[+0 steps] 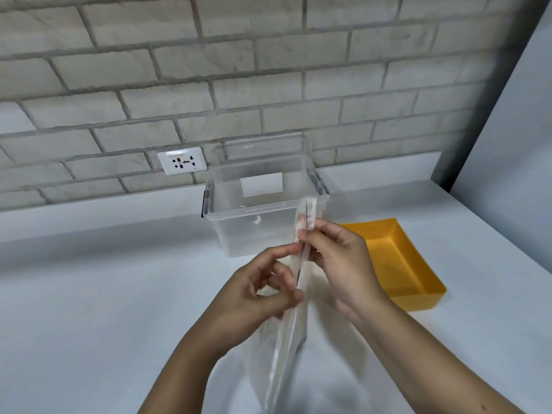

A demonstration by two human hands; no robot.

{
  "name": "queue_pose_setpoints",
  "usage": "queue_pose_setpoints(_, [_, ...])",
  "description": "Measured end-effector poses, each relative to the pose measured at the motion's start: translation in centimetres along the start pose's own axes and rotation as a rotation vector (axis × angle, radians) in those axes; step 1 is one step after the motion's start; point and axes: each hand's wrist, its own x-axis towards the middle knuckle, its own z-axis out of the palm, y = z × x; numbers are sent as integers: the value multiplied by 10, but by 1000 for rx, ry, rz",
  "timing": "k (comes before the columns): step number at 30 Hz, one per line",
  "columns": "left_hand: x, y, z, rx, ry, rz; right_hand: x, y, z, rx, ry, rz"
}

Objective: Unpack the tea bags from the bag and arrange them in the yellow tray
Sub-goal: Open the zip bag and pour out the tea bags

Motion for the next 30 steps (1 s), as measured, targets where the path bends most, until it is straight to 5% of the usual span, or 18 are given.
queue_pose_setpoints(5, [15, 6, 3, 67, 243, 105, -10, -6, 4, 64, -46, -14])
queue_pose_setpoints(15, [24, 12, 15, 270, 458, 228, -8, -8, 5, 50, -26, -26])
queue_pose_setpoints(21, [29, 14, 14, -25, 481, 100, -5, -8, 5, 7, -8, -50])
queue_pose_setpoints(30, [32, 13, 10, -148, 458, 12, 0, -3, 5, -167, -13, -130])
